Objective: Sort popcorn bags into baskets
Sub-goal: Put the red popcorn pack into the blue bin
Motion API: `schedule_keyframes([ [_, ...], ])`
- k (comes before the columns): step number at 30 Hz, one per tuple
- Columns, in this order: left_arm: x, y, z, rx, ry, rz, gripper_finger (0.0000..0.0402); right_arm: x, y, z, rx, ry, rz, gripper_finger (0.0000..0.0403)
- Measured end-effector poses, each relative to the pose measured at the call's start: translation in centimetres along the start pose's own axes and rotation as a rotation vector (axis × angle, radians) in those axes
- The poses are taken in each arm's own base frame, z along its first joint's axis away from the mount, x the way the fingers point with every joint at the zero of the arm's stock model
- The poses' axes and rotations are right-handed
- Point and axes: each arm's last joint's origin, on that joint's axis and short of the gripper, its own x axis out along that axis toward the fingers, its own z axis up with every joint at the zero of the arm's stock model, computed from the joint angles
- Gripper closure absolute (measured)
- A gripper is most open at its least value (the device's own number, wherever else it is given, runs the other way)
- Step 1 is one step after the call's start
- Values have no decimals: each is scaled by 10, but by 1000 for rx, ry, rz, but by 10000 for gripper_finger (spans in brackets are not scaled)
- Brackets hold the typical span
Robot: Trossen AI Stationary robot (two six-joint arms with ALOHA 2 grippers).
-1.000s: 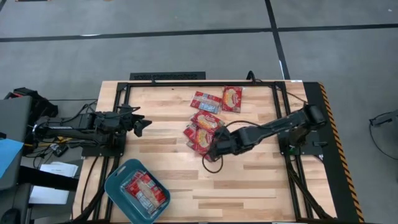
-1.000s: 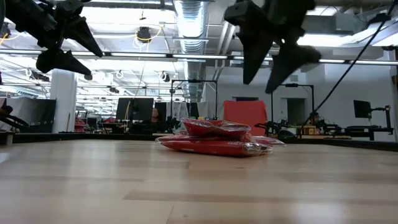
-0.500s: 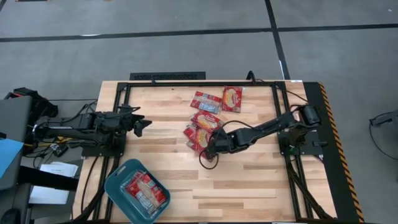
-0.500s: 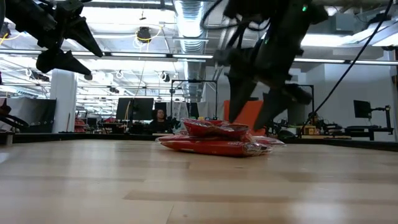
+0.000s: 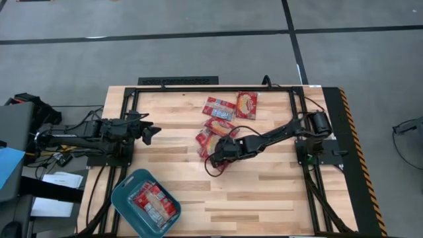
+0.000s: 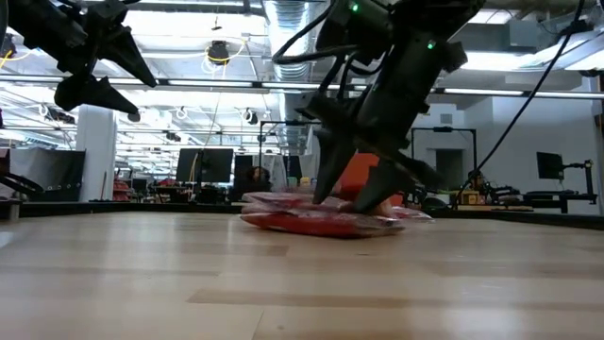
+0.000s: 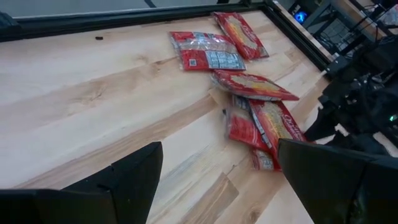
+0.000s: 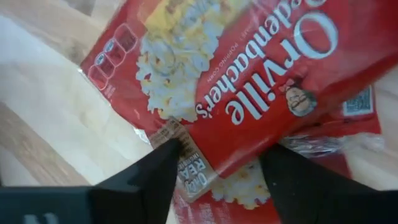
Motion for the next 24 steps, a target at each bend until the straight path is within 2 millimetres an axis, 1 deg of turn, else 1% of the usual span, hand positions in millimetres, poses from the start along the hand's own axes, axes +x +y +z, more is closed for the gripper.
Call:
schedule_keyframes([
  [3, 0, 0, 0, 0, -11, 10, 95, 0, 0, 2, 15, 2, 9, 208],
  [10, 0, 1, 1, 0, -20, 20, 95, 0, 1, 4, 16, -1, 20, 359],
  [12, 0, 1, 1, 0, -20, 21, 95, 0, 1, 5, 9, 1, 28, 388],
  [15, 0, 1, 1, 0, -21, 21, 95, -4, 4, 4, -4, 10, 36, 390],
  [18, 0, 1, 1, 0, -21, 21, 95, -11, 12, 5, -22, 15, 51, 394],
  [24, 0, 1, 1, 0, -20, 21, 95, -38, 54, 4, -111, -13, 192, 396],
])
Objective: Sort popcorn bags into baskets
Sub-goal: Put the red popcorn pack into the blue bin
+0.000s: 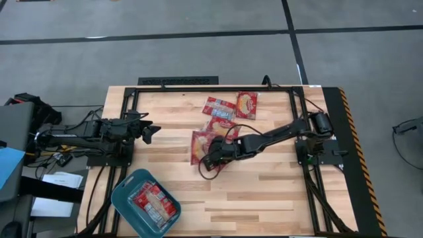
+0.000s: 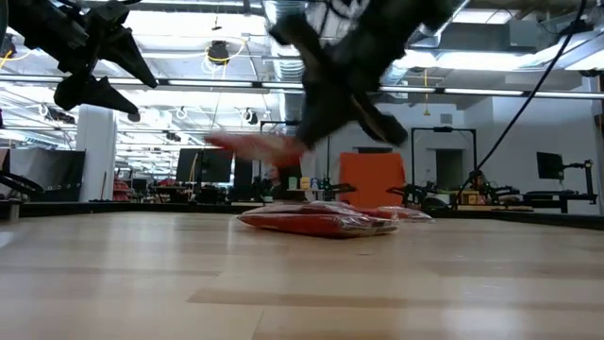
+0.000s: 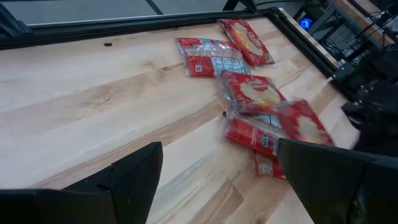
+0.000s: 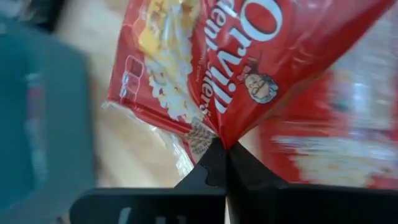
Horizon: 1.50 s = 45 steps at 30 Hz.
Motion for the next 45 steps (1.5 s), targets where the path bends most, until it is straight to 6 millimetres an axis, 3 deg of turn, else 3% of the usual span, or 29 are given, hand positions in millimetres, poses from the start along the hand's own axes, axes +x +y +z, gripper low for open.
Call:
schedule_keyframes([
  [4, 0, 0, 0, 1, -4, 7, 95, -16, 38, 2, -103, -40, 124, 398],
  [11, 0, 1, 0, -25, -7, 13, 95, -42, 78, -2, -227, -119, 229, 398],
  [25, 0, 1, 0, -48, -8, 12, 95, -56, 104, -29, -334, -151, 382, 398],
  [33, 0, 1, 0, -58, -8, 12, 95, -67, 119, -25, -367, -198, 459, 398],
  [41, 0, 1, 0, -70, -6, 11, 95, -49, 156, -19, -462, -191, 499, 395],
  [45, 0, 1, 0, -69, -5, 11, 95, -30, 172, -18, -520, -159, 516, 395],
])
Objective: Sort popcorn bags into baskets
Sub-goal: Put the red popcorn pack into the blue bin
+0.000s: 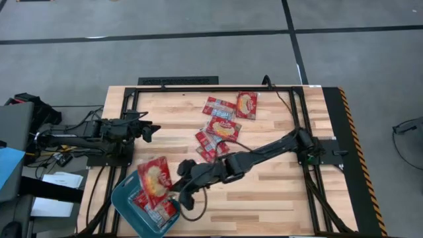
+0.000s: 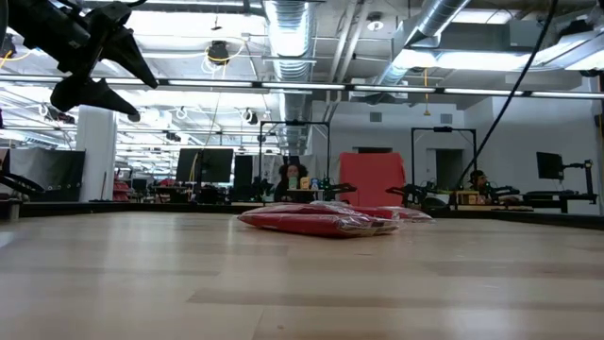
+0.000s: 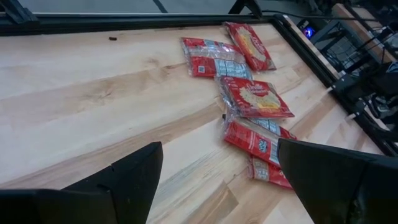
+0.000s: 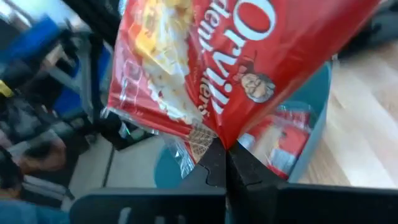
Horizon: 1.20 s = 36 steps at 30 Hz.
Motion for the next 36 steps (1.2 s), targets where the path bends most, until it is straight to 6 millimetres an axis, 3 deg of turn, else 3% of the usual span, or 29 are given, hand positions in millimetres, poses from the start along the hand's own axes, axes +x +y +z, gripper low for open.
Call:
schedule_keyframes([
  [5, 0, 0, 0, 4, 1, 1, 95, 29, -5, 1, -16, 48, 35, 395],
  [11, 0, 1, -1, 13, 10, 11, 95, 70, -30, -24, -12, 183, 32, 394],
  [17, 0, 4, -3, 30, 31, 31, 95, 94, -51, -41, 2, 253, 43, 394],
  [26, 0, 4, -3, 39, 28, 34, 95, 100, -65, -44, -78, 305, 86, 372],
  [36, 0, 4, -3, 47, 27, 35, 95, 100, -70, -43, -131, 317, 79, 297],
])
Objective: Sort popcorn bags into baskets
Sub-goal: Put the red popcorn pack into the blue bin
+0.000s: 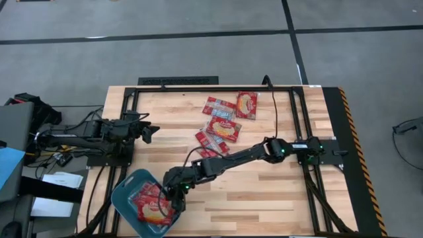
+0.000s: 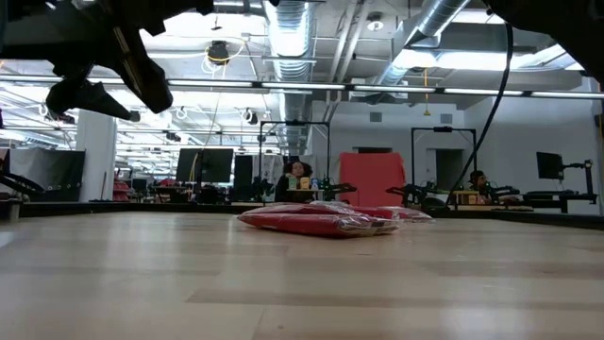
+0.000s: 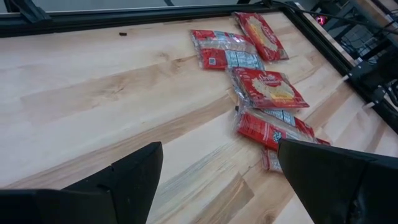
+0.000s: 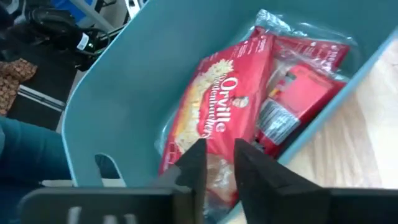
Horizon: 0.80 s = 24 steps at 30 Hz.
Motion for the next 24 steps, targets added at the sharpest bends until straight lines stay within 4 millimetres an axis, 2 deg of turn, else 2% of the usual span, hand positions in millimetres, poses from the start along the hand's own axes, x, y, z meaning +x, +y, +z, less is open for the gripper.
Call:
schedule_keyframes([
  [4, 0, 0, 0, 0, 0, 0, 95, -3, -10, 3, 25, 17, -22, 253],
  [7, 0, 0, 0, 0, 2, -1, 95, -19, -20, 9, 86, 74, -72, 227],
  [9, 0, 0, 0, 0, 2, -2, 95, -42, -21, 18, 109, 100, -145, 216],
  [13, 0, 0, 0, 7, 1, -1, 95, -104, -12, 30, 132, 170, -389, 214],
  [21, 0, 0, 0, 14, 1, -2, 95, -200, -9, 16, 143, 362, -1003, 216],
  [24, 0, 0, 0, 18, 6, -6, 95, -205, -22, 14, 141, 348, -1077, 191],
])
